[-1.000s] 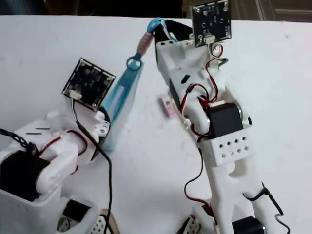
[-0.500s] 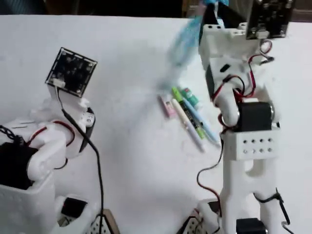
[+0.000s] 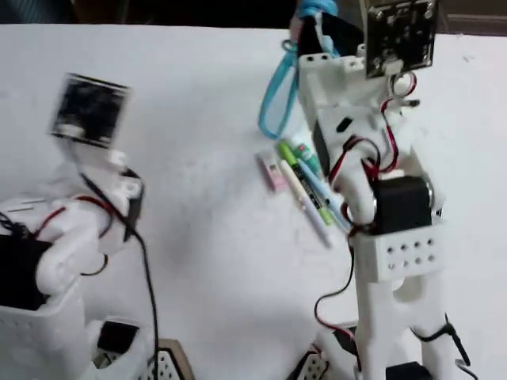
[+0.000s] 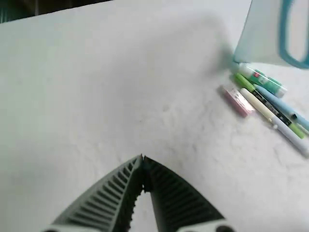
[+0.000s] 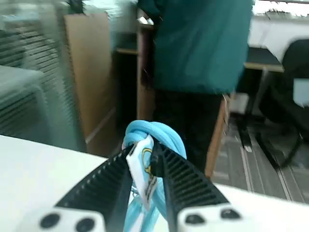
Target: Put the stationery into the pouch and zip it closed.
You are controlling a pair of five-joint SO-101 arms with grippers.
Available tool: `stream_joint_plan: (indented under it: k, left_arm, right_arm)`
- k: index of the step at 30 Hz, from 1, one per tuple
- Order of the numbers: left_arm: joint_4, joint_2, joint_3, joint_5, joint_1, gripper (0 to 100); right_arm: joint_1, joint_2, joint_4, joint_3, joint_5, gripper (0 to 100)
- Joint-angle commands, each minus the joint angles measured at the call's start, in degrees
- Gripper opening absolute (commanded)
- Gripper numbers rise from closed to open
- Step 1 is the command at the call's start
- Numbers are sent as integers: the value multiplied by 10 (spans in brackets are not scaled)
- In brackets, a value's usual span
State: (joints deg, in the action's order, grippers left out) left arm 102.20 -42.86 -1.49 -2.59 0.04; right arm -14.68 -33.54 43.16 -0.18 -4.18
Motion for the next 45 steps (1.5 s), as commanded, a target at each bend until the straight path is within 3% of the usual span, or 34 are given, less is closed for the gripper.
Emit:
stream_joint_plan:
  k: [1, 8, 12, 19, 23, 33, 38, 45]
  left_arm:
    - [-2, -1, -28, 35, -80, 23]
    - [2, -2, -112, 55, -222, 23]
    - [2, -55, -101, 56, -226, 24]
    - [2, -215, 3, 55, -176, 24]
    - [1, -270, 42, 57, -177, 68]
    - [-10, -280, 48, 58, -177, 82]
    - [-30, -280, 79, 58, -176, 84]
    - [-26, -192, 77, 88, -177, 206]
  right_arm:
    - [-16, -27, -1, -57, -7, 17]
    - [-41, -29, 4, -142, -6, 17]
    - [-104, -33, 48, -149, -7, 17]
    - [-215, -32, 189, -145, -7, 17]
    - [-252, -27, 239, -143, -7, 17]
    - [-253, -28, 279, -129, -8, 17]
    - [-241, -33, 296, -16, -7, 17]
    - [-191, -33, 294, 41, -4, 17]
